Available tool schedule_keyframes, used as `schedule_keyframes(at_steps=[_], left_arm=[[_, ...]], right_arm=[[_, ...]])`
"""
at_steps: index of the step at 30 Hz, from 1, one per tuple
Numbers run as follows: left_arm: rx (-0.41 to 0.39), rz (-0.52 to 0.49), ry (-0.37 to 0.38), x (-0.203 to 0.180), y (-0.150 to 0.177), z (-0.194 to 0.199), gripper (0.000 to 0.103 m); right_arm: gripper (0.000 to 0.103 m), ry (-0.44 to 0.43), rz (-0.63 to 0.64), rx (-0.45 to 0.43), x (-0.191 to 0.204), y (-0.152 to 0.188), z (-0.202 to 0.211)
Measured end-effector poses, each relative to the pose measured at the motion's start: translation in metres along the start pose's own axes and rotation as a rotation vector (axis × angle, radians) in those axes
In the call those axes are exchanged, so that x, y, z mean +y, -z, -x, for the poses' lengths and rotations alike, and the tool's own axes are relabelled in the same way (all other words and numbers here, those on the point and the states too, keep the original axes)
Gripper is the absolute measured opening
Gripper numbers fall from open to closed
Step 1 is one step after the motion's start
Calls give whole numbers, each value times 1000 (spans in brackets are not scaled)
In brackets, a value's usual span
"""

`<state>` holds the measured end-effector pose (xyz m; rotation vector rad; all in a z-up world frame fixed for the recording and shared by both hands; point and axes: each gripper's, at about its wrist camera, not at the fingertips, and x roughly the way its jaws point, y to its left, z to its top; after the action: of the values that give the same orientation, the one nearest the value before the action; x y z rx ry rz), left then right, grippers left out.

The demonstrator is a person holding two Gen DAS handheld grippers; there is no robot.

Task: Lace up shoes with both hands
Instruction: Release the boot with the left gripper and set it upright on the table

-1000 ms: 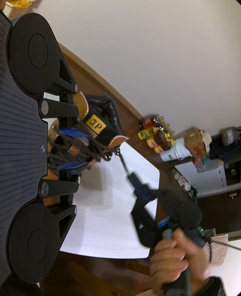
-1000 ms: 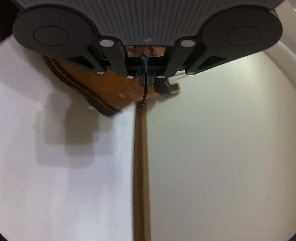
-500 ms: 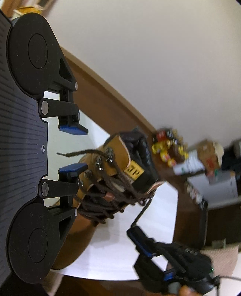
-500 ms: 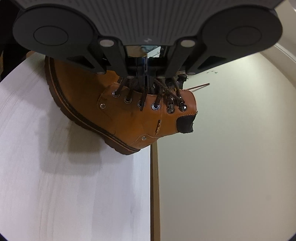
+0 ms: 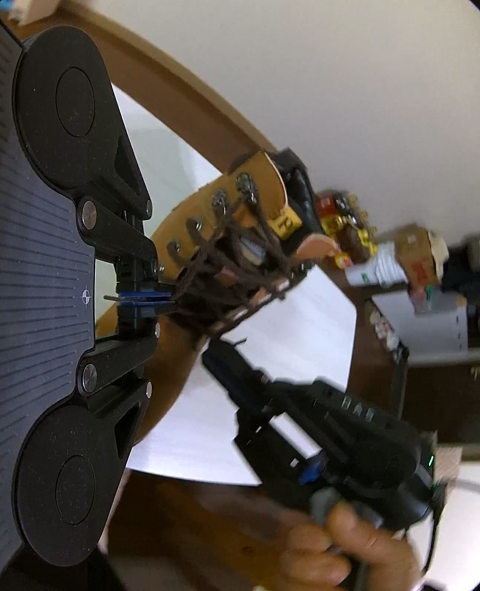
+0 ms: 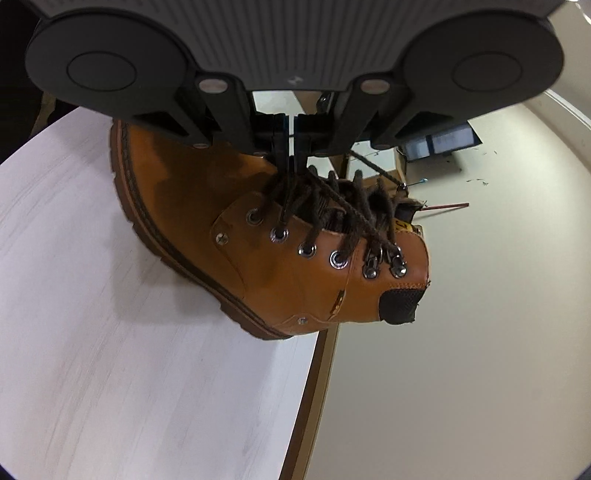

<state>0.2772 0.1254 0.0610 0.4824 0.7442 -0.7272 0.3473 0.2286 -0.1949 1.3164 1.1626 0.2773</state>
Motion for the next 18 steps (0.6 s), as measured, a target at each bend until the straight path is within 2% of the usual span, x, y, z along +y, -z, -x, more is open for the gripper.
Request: schedule_keyframes(at_steps=[5, 10, 11, 13, 16, 18], left_arm=[[61, 45, -65, 10, 15, -1, 2], [38, 164, -135, 30, 10, 11, 4], [48, 172, -143, 31, 11, 12, 6], [69, 185, -158, 31, 13, 14, 24], [103, 159, -153, 22, 18, 14, 26], [116, 159, -149, 16, 19, 14, 26]], right_arm=[[2, 33, 27, -4, -14, -30, 17], [3, 4, -4, -32, -43, -69, 51], [3, -12, -16, -45, -51, -80, 59], [7, -36, -35, -66, -64, -98, 72], [13, -16, -44, -67, -81, -116, 82], [13, -8, -54, -66, -95, -130, 92]])
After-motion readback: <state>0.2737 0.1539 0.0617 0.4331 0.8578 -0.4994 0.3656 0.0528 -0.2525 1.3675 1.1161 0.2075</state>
